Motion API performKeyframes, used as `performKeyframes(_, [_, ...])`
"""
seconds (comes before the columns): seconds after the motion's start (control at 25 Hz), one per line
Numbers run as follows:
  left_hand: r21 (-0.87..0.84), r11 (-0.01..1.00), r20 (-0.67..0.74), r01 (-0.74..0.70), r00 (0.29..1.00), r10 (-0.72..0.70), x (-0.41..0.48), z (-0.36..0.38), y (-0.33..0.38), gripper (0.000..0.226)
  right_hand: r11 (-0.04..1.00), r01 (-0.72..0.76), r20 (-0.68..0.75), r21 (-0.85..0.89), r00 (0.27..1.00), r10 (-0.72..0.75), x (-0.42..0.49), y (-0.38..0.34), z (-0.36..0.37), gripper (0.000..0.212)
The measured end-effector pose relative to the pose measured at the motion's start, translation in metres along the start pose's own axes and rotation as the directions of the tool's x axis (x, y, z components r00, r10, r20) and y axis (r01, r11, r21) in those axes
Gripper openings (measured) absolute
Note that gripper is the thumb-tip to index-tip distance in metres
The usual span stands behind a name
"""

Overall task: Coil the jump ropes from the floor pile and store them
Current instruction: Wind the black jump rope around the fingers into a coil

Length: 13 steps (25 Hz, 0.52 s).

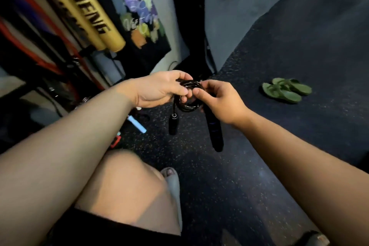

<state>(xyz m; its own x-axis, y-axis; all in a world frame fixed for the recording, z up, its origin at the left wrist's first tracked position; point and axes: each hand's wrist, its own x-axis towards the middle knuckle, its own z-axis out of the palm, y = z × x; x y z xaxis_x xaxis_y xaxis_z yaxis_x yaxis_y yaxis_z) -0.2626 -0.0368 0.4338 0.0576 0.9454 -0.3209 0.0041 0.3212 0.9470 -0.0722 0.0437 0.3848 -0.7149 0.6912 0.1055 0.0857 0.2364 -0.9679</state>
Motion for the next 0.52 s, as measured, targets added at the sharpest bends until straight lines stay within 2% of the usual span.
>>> performKeyframes(0.16, [0.122,0.99,-0.227,-0.069,0.969,0.095,-0.035,-0.056,-0.06,0.019,0.992,-0.055,0.068,0.116,0.997,0.047,0.033,0.019,0.083,0.018])
performKeyframes(0.24, [0.084,0.993,-0.369,-0.077,0.924,0.103,-0.052,-0.085,-0.095,0.02,0.989,-0.086,0.136,0.117,0.988,0.069,0.05,0.034,0.126,0.018])
performKeyframes(0.32, [-0.022,0.995,-0.546,-0.096,0.835,0.068,-0.066,-0.102,-0.13,0.024,0.984,-0.131,0.187,0.119,0.977,0.107,0.065,0.051,0.165,0.017])
performKeyframes(0.4, [-0.129,0.982,-0.698,-0.137,0.716,0.008,-0.073,-0.109,-0.161,0.025,0.978,-0.175,0.224,0.117,0.964,0.145,0.075,0.068,0.198,0.017])
performKeyframes(0.52, [-0.195,0.967,-0.848,-0.167,0.524,-0.08,-0.078,-0.128,-0.204,0.023,0.966,-0.239,0.292,0.096,0.935,0.202,0.091,0.099,0.245,0.018])
